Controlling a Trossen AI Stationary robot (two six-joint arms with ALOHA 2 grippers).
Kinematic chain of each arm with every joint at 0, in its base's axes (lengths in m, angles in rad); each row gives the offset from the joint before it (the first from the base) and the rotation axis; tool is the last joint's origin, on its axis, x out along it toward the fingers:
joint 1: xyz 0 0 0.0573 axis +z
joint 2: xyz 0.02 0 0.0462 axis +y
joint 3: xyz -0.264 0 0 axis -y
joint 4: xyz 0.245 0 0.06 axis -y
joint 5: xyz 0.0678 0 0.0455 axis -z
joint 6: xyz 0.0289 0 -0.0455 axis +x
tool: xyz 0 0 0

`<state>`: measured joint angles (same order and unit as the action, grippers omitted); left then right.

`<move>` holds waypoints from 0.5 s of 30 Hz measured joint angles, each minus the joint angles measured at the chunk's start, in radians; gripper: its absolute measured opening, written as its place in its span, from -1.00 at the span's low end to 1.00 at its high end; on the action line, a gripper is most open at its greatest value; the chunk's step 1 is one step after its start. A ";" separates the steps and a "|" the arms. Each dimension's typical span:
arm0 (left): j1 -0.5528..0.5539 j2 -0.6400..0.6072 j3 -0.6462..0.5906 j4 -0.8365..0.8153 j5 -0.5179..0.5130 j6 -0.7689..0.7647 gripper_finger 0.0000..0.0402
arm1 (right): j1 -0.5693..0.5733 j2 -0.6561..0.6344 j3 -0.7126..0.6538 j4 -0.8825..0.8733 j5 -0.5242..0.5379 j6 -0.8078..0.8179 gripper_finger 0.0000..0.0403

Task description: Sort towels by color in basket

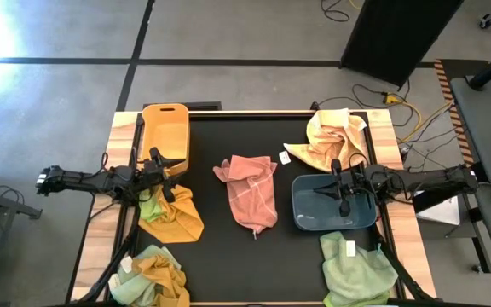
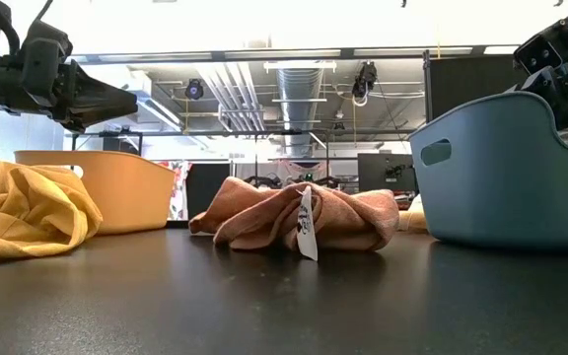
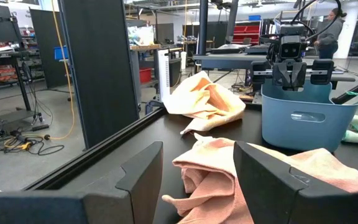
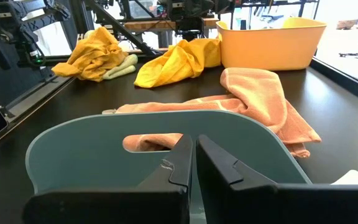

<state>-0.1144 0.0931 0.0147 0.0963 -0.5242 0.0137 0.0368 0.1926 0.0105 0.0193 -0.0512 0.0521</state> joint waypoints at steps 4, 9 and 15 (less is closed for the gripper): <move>0.000 0.000 0.000 0.000 0.000 0.000 -0.09 | 0.000 0.000 0.000 0.000 0.000 0.000 -0.94; 0.000 0.000 0.000 0.032 0.005 -0.038 -0.09 | 0.000 0.000 0.000 0.000 0.000 0.000 -0.94; 0.000 0.000 0.000 0.173 0.012 -0.258 -0.09 | 0.000 0.000 0.000 0.000 0.000 0.000 -0.94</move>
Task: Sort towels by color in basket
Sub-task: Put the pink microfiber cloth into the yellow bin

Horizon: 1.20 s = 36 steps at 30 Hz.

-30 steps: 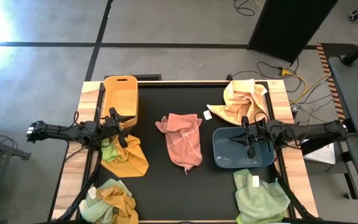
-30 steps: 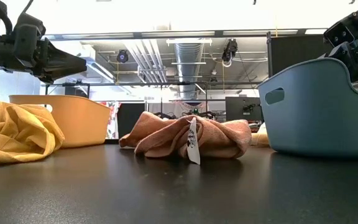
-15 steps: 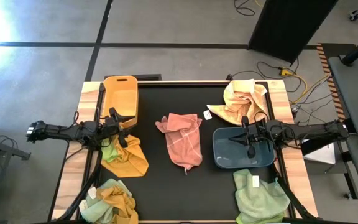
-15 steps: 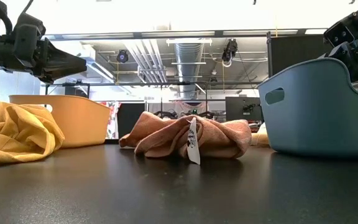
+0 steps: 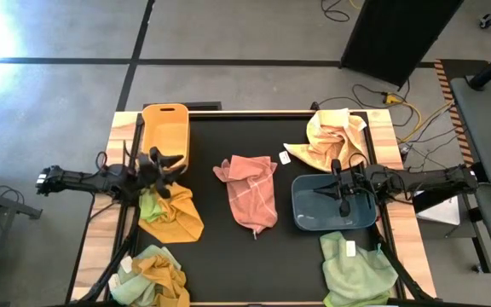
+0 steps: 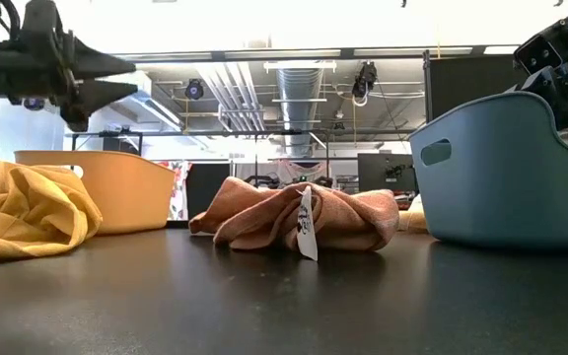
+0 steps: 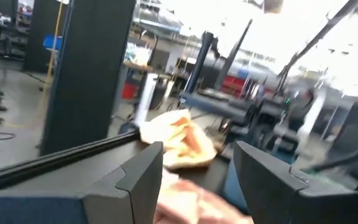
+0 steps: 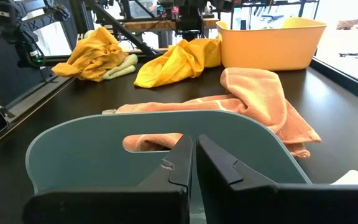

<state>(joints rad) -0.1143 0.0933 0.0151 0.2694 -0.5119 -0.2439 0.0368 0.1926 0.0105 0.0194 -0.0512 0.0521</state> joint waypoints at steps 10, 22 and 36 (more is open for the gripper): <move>-0.005 0.077 0.068 0.098 0.312 -0.055 -0.09 | 0.000 0.000 0.000 0.000 0.000 0.000 -0.94; -0.003 0.611 0.232 0.108 0.182 0.027 -0.09 | 0.000 0.000 0.000 0.000 0.000 0.000 -0.94; 0.086 1.198 0.510 0.105 0.139 -0.005 0.07 | 0.000 0.000 0.000 0.000 0.000 0.000 -0.94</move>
<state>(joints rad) -0.0284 1.2908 0.5252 0.3744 -0.3729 -0.2485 0.0368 0.1928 0.0105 0.0196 -0.0511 0.0521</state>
